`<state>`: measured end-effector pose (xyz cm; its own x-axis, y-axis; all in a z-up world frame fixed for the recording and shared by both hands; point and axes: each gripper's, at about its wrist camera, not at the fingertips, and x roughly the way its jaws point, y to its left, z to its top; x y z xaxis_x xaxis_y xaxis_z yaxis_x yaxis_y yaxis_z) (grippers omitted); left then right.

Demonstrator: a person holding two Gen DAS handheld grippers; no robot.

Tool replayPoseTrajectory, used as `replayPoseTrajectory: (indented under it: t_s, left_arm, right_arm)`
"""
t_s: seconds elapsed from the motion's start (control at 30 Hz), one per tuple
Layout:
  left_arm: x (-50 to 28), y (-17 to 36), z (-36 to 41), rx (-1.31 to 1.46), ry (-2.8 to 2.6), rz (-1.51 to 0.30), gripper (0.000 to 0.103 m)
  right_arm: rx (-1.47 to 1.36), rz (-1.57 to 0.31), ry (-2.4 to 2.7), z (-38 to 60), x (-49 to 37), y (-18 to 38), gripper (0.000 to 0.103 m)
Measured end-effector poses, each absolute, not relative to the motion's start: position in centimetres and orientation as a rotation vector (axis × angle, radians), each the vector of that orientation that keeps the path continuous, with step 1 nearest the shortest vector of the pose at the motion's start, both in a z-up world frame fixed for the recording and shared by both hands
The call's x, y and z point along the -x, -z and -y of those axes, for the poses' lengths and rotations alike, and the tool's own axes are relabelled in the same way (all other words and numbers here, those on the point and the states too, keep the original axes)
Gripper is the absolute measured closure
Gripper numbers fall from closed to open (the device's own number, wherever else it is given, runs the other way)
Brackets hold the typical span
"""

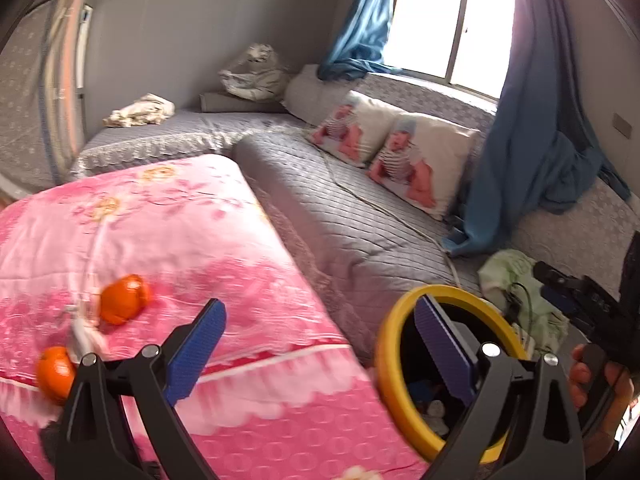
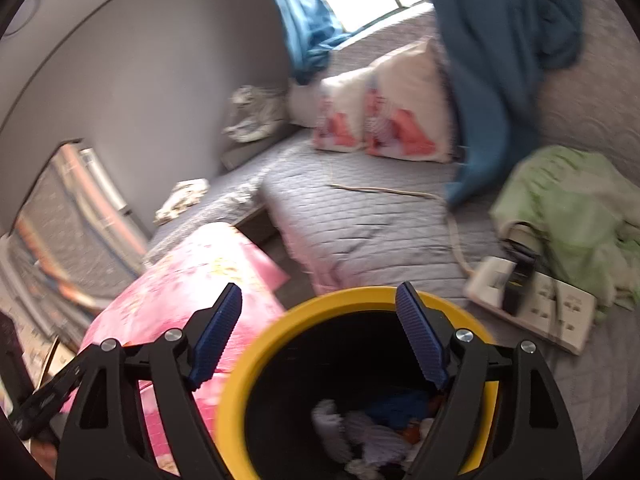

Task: Collect trash
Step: 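Move both grippers back over the remaining trash on the bed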

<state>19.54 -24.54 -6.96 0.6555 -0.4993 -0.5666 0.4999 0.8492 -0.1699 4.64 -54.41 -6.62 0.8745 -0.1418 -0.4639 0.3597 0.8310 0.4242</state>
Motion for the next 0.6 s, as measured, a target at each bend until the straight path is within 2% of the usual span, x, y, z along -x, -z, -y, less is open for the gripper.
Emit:
replayPoseTrajectory:
  t_s: [0.33,0.6]
  left_arm:
    - [-22.1,6.3,15.5,0.008,0.391,-0.62,0.011]
    - [-24.2,7.7,10.4,0.023,0.345,-0.67,0.011]
  right_arm:
    - [-0.386,-0.456,-0.025,44.5,-9.1,5.0,0.027]
    - [-0.256,-0.518,-0.3,35.2,-11.7,5.6,0.027]
